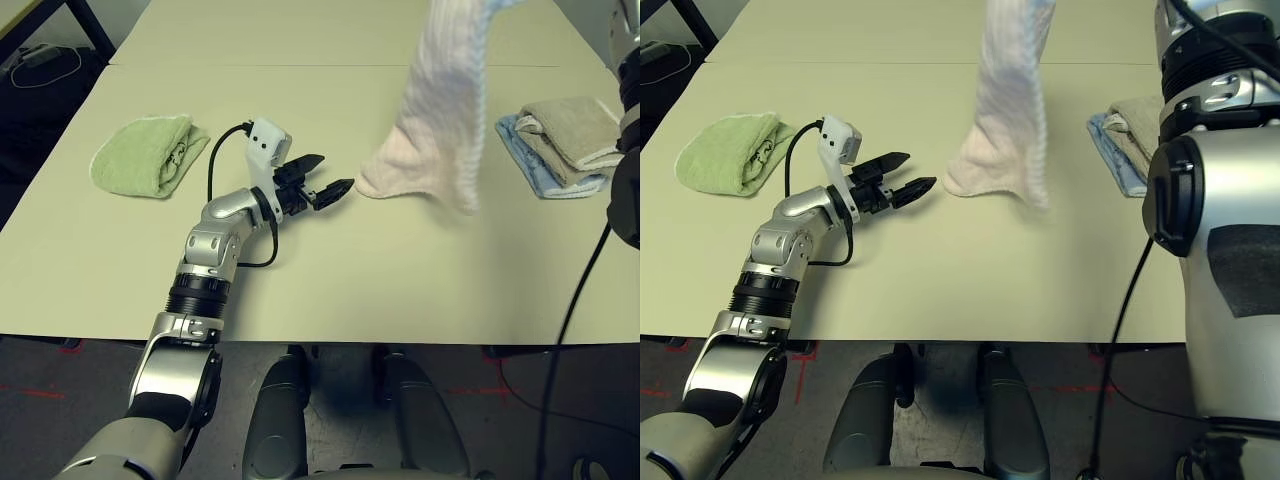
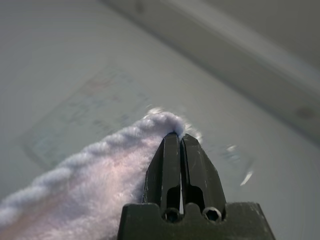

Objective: Fold the towel and set it aside.

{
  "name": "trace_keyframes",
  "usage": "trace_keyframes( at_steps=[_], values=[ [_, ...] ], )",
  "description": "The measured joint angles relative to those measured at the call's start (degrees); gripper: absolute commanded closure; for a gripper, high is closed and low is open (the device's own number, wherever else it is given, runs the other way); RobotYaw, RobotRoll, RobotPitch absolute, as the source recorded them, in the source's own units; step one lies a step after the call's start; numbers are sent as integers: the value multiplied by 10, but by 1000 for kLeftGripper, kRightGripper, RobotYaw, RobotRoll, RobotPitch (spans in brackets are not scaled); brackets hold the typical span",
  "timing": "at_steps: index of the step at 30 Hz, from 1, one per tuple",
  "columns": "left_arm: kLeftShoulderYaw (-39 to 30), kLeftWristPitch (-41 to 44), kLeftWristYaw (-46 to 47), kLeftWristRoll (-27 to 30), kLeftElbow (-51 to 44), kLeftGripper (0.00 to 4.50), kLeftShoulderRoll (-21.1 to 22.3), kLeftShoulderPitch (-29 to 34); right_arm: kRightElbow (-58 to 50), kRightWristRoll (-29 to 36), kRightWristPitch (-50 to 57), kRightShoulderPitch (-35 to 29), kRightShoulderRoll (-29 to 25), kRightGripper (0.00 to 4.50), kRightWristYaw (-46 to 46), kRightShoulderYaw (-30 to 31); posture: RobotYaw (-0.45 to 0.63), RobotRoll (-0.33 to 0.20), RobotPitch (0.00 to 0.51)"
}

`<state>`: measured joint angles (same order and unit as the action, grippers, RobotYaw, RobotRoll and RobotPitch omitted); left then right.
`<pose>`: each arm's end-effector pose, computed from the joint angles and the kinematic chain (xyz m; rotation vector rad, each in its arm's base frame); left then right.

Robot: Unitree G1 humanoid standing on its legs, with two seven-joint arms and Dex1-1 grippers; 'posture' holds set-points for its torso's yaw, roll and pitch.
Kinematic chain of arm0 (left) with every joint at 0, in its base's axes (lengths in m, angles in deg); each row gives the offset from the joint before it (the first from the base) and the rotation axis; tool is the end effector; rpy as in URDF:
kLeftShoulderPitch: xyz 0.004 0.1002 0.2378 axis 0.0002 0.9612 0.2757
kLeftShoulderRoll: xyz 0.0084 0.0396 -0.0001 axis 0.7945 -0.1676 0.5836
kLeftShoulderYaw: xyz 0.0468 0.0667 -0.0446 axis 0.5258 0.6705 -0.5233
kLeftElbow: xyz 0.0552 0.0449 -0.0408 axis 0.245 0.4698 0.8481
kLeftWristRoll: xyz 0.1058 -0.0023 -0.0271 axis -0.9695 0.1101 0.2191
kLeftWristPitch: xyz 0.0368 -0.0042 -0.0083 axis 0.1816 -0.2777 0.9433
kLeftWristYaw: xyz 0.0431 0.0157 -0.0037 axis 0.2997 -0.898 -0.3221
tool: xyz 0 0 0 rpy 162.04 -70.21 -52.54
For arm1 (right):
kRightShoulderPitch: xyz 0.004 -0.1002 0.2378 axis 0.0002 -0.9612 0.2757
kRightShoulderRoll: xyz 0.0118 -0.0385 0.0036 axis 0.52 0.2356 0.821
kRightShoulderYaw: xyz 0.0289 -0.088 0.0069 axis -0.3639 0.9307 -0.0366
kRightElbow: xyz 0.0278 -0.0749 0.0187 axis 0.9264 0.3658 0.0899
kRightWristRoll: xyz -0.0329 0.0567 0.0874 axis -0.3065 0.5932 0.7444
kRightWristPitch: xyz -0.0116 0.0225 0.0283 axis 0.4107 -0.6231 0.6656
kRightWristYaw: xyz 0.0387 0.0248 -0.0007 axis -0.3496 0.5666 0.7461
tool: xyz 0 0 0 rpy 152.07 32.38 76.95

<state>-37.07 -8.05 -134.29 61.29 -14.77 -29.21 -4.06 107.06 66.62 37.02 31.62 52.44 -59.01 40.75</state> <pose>0.3244 0.1637 0.1741 0.0385 -0.0331 -0.9105 0.3364 -0.1739 0.3708 -0.6640 -1.2213 0.1449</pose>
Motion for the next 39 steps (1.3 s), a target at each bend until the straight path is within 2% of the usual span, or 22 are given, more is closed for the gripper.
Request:
trace_keyframes(
  at_steps=[7,12,25,33,39],
  values=[
    [-1,15,-5,8,-22,0,0,-10,-30,70,47,-68,52,4484,-89,-18,60,0,218],
    [-1,23,-5,12,-24,0,-2,-15,-83,109,76,-91,67,4484,-126,-35,63,0,217],
    [-54,86,85,75,-21,0,-79,-129,-149,122,154,-134,81,4484,-149,-38,70,0,217],
    [-38,85,107,56,35,0,-93,-140,-181,151,190,-147,95,4484,-158,-43,69,0,219],
    [-28,56,133,31,92,0,-120,-162,-196,184,211,-147,107,4484,-162,-64,72,0,218]
  ],
)
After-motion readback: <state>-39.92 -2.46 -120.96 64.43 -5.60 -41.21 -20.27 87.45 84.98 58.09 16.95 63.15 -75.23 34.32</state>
